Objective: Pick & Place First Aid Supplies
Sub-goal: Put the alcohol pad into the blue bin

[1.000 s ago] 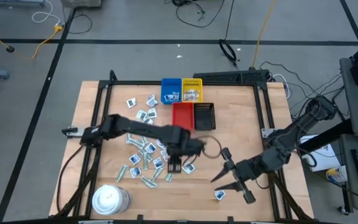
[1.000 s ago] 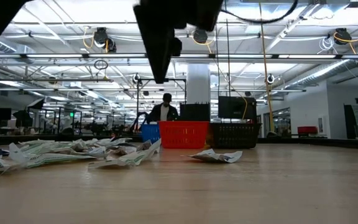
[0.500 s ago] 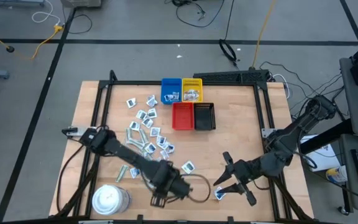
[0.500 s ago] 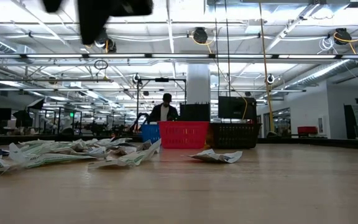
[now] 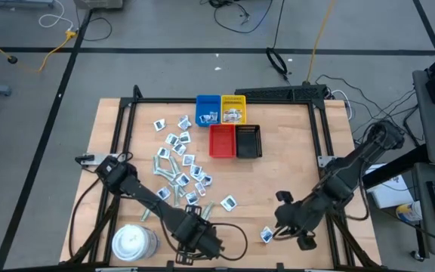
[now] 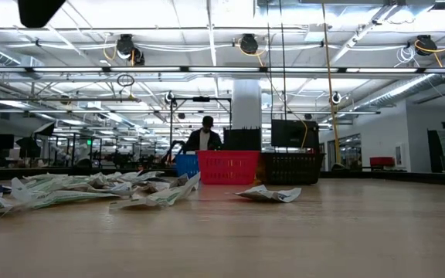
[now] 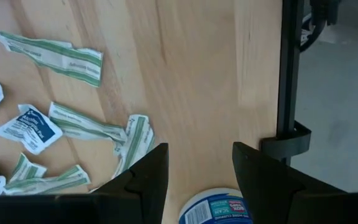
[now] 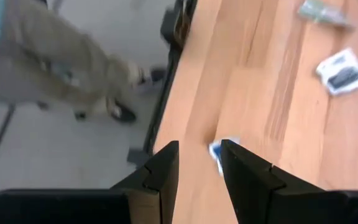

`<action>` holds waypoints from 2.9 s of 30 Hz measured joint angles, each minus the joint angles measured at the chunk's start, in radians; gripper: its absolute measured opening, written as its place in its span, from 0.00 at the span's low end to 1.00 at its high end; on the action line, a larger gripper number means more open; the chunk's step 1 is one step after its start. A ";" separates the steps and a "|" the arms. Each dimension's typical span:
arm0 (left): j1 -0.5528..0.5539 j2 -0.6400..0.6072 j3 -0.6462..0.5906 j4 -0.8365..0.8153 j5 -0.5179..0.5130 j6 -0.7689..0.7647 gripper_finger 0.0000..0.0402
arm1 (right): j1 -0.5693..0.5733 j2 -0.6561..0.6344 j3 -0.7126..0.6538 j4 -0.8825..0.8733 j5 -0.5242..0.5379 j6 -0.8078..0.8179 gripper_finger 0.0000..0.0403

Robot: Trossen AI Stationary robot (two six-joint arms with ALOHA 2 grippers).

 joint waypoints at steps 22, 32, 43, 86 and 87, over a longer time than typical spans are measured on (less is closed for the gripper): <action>0.001 0.000 0.000 0.001 0.000 0.010 0.45 | -0.022 0.214 -0.007 -0.143 0.039 0.679 0.29; 0.003 0.000 0.000 0.001 -0.001 0.012 0.45 | -0.018 0.213 -0.277 0.181 0.038 0.937 0.29; 0.003 0.000 0.000 0.001 -0.001 0.011 0.45 | -0.018 0.233 -0.381 0.375 0.037 0.990 0.29; 0.014 0.000 0.000 0.001 -0.002 0.035 0.45 | -0.024 0.427 -0.316 0.366 -0.019 1.184 0.00; 0.013 0.000 0.000 0.001 -0.002 0.035 0.45 | -0.024 0.424 -0.316 0.352 -0.016 1.182 0.00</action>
